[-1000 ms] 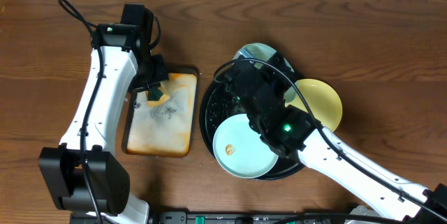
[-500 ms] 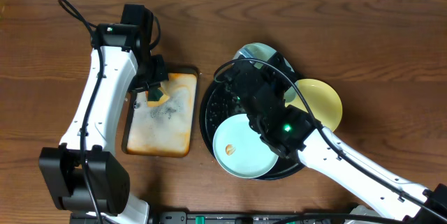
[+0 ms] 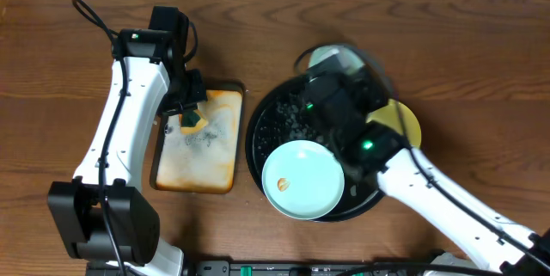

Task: Clean dirty plates on tray and stack at the side
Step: 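Grasp the wiped pale-green plate rim with the right gripper and lift, then move the pale-green plate right and set it on the table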

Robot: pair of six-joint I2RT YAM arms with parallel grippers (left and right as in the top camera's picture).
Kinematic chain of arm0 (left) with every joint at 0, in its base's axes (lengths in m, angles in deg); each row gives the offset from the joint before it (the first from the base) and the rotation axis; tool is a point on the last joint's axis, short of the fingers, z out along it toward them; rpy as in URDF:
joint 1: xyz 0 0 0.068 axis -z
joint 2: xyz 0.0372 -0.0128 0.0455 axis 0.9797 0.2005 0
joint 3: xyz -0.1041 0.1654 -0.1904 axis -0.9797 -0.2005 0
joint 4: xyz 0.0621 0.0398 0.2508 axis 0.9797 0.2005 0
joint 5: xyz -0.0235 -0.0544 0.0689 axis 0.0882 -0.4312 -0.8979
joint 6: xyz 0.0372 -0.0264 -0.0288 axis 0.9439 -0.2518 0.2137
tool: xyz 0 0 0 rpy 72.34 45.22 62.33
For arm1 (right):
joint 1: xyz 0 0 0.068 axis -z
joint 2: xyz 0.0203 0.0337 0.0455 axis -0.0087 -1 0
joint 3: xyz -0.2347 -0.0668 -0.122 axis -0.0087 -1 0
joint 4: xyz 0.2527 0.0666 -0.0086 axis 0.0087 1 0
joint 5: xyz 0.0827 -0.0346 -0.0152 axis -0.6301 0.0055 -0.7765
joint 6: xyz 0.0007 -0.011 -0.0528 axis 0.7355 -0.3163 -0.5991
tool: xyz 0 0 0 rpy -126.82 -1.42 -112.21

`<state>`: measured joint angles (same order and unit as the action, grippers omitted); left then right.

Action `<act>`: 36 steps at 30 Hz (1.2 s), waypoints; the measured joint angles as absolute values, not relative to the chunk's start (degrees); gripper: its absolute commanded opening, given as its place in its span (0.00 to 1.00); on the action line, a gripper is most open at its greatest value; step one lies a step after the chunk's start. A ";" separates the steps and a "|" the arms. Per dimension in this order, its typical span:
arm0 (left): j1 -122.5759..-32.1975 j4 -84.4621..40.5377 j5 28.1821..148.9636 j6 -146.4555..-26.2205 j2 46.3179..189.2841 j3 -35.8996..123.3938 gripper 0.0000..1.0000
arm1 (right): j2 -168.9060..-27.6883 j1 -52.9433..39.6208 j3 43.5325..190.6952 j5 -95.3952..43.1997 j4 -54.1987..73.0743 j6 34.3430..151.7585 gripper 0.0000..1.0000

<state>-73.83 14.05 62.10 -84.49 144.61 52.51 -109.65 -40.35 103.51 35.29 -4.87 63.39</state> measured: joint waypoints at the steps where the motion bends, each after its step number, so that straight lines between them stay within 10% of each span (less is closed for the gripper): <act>1: -73.83 14.07 62.10 -84.51 144.61 52.49 0.08 | -108.97 -38.95 103.51 33.25 -3.36 65.27 0.01; 14: -73.83 14.07 62.10 -84.49 144.61 52.49 0.08 | -100.52 -2.67 103.49 -12.30 8.64 86.71 0.01; 31: -73.83 14.05 62.13 -84.34 144.61 52.49 0.07 | -115.99 30.88 103.49 -18.50 11.22 96.00 0.01; 36: -73.83 14.07 62.10 -84.14 144.61 52.49 0.08 | -120.82 31.25 103.49 -17.45 10.80 96.96 0.29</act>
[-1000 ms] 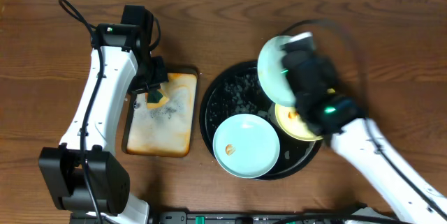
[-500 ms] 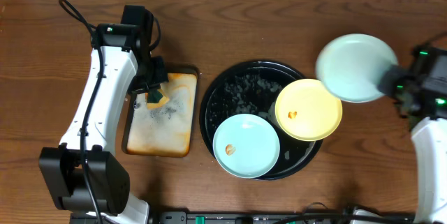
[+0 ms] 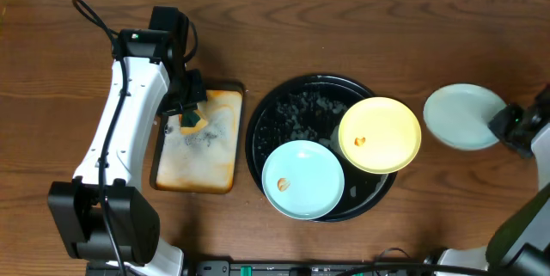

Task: Clean dirty plates on tray and stack at the side
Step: 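Move the pale-green plate right and set it on the table, then dip the sponge in the tray and carry it toward the yellow plate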

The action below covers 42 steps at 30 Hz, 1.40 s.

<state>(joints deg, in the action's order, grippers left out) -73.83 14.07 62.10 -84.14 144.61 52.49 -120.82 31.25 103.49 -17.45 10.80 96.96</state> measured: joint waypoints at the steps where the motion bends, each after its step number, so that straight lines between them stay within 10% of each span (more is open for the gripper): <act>1: -73.83 14.07 62.13 -84.01 144.61 52.49 0.07 | -121.21 31.25 103.49 -17.32 10.63 97.29 0.33; 15: -73.83 3.21 61.58 -80.05 144.63 43.14 0.07 | -104.12 29.83 103.57 -38.39 11.26 95.96 0.57; 42: -74.23 -32.27 64.16 -80.27 141.81 13.45 0.08 | -89.76 16.63 103.60 -47.09 25.54 86.97 0.59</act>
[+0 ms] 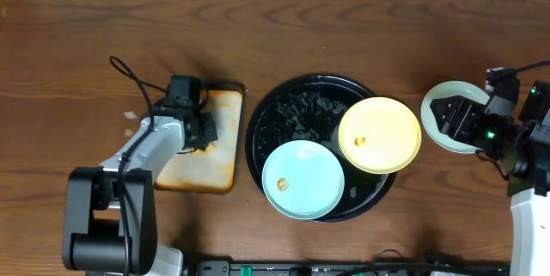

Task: Clean dirty plates on tray and stack at the side
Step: 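Dip the sponge in the tray and carry it toward the yellow plate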

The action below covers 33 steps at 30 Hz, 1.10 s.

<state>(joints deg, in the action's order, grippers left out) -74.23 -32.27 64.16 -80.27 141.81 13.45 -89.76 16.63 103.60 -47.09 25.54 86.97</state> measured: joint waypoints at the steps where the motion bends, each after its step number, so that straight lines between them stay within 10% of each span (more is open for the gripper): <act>1: -74.47 -30.91 65.36 -80.29 141.79 14.31 0.07 | -89.76 16.63 103.62 -47.07 25.54 86.97 0.59; 33: -74.53 -26.67 68.75 -80.01 146.42 18.50 0.07 | -89.76 16.63 103.62 -47.00 25.62 86.52 0.60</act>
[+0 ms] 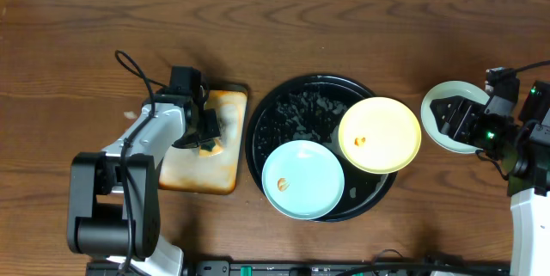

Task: Clean dirty plates on tray and stack at the side
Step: 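Dip the sponge in the tray and carry it toward the yellow plate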

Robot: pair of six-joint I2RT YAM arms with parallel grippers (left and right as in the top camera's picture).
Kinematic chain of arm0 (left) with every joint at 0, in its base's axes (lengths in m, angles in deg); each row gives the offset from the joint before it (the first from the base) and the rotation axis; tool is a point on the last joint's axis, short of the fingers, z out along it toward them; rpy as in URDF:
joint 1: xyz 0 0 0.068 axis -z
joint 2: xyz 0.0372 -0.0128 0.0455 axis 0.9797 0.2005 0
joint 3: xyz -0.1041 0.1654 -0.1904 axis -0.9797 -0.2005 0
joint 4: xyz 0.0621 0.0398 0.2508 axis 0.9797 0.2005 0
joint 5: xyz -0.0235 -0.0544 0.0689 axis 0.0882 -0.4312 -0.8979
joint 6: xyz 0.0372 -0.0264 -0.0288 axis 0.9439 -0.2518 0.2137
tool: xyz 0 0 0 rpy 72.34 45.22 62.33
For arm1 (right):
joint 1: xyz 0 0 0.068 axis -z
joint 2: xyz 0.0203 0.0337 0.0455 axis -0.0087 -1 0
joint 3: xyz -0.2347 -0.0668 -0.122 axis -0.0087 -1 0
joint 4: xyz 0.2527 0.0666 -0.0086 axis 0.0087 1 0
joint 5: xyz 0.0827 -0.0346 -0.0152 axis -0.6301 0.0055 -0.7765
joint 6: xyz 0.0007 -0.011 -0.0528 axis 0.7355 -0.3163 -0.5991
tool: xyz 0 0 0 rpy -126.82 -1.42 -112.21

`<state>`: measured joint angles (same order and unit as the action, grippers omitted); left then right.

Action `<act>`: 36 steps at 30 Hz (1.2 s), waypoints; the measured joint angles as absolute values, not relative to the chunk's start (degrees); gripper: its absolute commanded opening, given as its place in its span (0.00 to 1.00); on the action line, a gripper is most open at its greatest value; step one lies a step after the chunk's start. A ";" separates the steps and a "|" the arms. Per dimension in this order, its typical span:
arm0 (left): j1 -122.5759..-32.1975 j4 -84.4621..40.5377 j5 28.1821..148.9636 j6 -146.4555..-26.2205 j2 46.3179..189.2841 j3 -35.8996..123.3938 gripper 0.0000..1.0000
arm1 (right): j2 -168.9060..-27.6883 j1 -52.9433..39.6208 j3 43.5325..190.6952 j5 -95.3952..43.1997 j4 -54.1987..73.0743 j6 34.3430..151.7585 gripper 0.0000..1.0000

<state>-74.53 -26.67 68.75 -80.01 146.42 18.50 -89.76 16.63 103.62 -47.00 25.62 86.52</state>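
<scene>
A black round tray (284, 125) holds a yellow plate (387, 125) and a light blue plate (309, 186), each with a small bit of food on it. A pale green plate (432, 97) lies on the table right of the tray. My right gripper (449, 121) hovers over it, fingers spread. My left gripper (206, 134) is low over the stained rectangular board (198, 168), shut on a yellow-green sponge (207, 147).
The wooden table (344, 35) stretches behind the tray. The left arm's cable (133, 65) loops over the table behind the board. The table's front edge runs just below the tray and board.
My left gripper with the sponge has shifted a little to the right and forward on the board, and the board has nudged slightly right. The right gripper and the green plate have not moved.
First my right arm reached over the tray's back, at the green plate, while my left held the sponge above the board. Then the right gripper held the green plate right of the tray. Later the plate lay on the table and the left gripper had dropped onto the board.
</scene>
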 measured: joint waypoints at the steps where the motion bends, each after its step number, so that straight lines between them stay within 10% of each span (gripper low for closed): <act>1: -74.53 -26.65 68.75 -80.03 146.47 18.57 0.07 | -89.76 16.63 103.60 -46.98 25.62 86.52 0.60; 25: -73.68 -17.80 73.60 -79.88 133.48 26.94 0.07 | -102.53 15.67 97.85 -37.19 23.87 85.95 0.62; 36: -55.23 -27.04 76.33 -86.31 133.42 31.70 0.08 | -108.19 11.95 97.83 -32.47 16.62 84.53 0.60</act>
